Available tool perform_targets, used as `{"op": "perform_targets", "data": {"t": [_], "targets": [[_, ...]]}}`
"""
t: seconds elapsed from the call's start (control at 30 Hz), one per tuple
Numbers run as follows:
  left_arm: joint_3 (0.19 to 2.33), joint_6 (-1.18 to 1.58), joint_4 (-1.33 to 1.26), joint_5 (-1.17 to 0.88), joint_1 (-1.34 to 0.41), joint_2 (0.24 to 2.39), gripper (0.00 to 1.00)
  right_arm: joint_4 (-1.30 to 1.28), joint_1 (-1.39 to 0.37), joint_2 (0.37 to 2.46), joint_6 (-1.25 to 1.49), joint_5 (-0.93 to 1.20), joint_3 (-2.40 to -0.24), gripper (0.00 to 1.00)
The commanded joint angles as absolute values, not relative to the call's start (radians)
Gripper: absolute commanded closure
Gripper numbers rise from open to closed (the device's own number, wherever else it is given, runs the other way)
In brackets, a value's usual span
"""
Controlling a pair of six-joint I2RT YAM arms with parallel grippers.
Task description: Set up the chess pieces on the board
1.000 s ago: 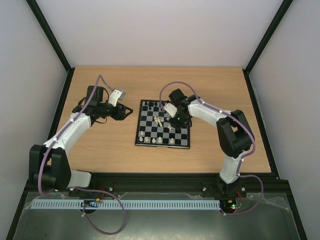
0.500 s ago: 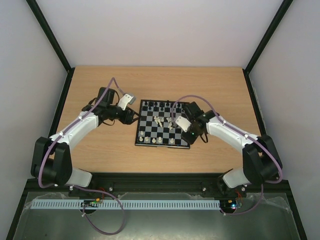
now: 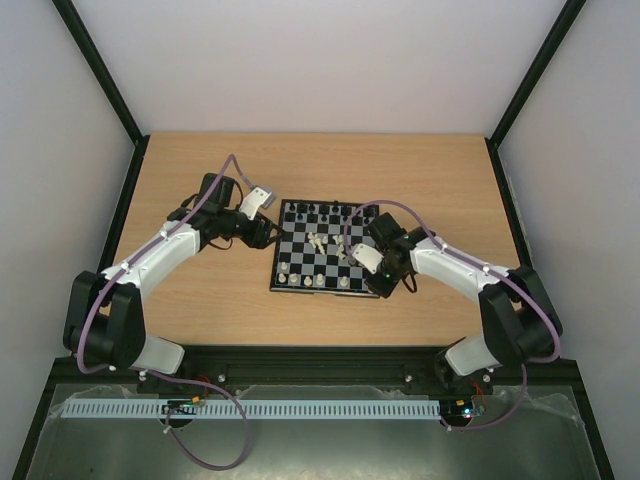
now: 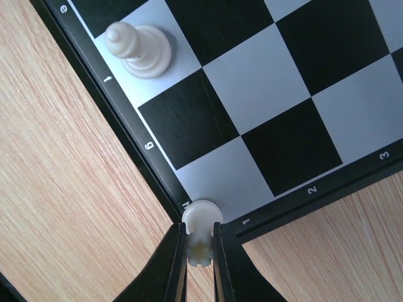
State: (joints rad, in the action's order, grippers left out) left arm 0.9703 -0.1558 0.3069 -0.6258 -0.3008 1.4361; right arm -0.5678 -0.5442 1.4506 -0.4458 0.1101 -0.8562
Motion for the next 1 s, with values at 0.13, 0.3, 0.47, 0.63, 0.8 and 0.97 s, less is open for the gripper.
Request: {"op": "perform_targets", "data": {"t": [0.13,0.3,0.47,0.63,0.8,0.97], "targets": [[0.979,-0.174,0.313,-0.624,-0.304,1.427,0.40,-0.563,-0.542,1.496,-0.443,0.106,-0.905,0.93],[0.980,-0.170,0.307,-0.627,-0.305,1.431,0.40,-0.551,-0.543,1.510,-0.438,0.092,-0.910,0.92],[0.983,-0.169,0.307,-0.627,-0.305,1.435,0.40,-0.551,-0.542,1.517,-0.435,0.094,-0.908,0.89],[0.980,-0.173,0.311,-0.626,-0.305,1.430,0.40,-0.571,-0.542,1.503,-0.426,0.096,-0.931,0.76],[0.979,-0.176,0.320,-0.623,-0.305,1.428,0.39,-0.599,-0.541,1.498,-0.415,0.101,-1.048,0.67],[0.970,-0.180,0.328,-0.621,-0.304,1.420,0.38,-0.600,-0.541,1.597,-0.349,0.119,-1.199,0.70]]}}
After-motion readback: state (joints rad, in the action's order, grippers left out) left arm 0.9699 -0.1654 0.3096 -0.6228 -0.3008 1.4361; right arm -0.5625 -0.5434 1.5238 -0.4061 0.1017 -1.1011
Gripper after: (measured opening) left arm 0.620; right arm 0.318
